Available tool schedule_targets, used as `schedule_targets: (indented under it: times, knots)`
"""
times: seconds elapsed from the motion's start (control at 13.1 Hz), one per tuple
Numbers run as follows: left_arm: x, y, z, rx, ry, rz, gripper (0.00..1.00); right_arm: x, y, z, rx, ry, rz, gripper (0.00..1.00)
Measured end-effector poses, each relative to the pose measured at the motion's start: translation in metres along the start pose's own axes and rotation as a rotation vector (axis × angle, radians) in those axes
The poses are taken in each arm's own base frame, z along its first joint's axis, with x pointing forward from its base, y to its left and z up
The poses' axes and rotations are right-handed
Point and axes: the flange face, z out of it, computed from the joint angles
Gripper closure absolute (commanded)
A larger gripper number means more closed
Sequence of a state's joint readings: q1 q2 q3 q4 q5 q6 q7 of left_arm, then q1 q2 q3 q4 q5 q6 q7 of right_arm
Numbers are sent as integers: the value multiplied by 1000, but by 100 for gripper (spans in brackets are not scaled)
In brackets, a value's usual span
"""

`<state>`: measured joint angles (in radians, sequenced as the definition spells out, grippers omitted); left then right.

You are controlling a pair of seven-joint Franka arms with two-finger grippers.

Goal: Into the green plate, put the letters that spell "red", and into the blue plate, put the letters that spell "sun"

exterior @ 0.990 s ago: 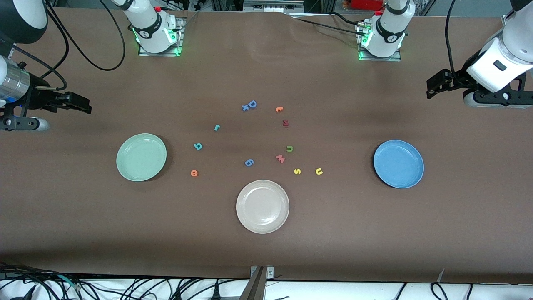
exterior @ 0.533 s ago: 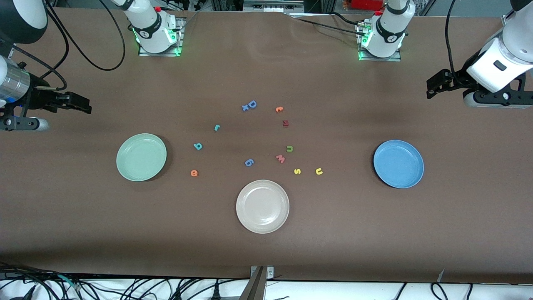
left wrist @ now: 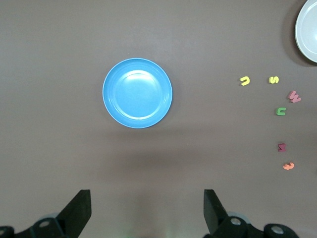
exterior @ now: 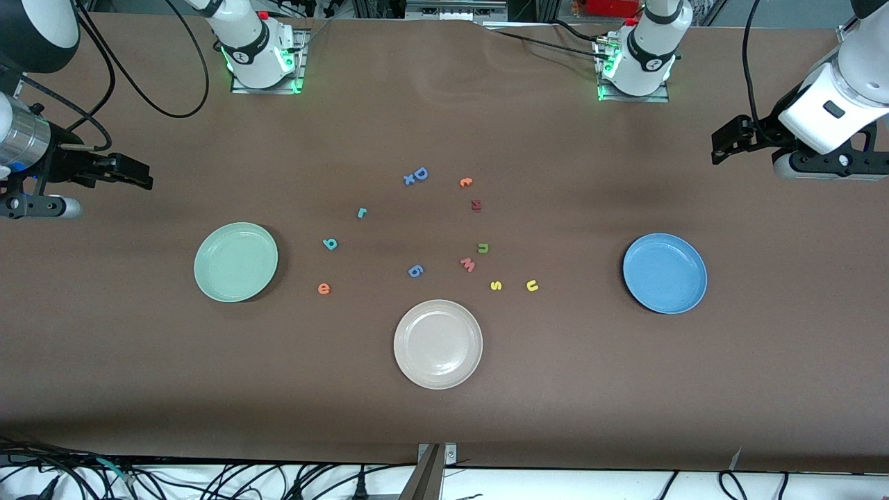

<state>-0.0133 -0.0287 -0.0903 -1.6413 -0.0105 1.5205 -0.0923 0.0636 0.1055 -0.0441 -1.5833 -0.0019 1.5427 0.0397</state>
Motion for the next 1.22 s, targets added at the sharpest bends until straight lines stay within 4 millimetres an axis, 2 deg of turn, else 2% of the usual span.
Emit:
schedule_targets:
  times: [0.61,1.07,1.22]
  knots:
    - [0,0,0,0,0,0,0,1,-3,2,-1,-4,-4,0]
    - [0,0,0,0,0,0,0,17,-10,29,-3,-40,-12,0]
    - [0,0,0,0,0,0,0,27,-20,41,-3,-37,-26,0]
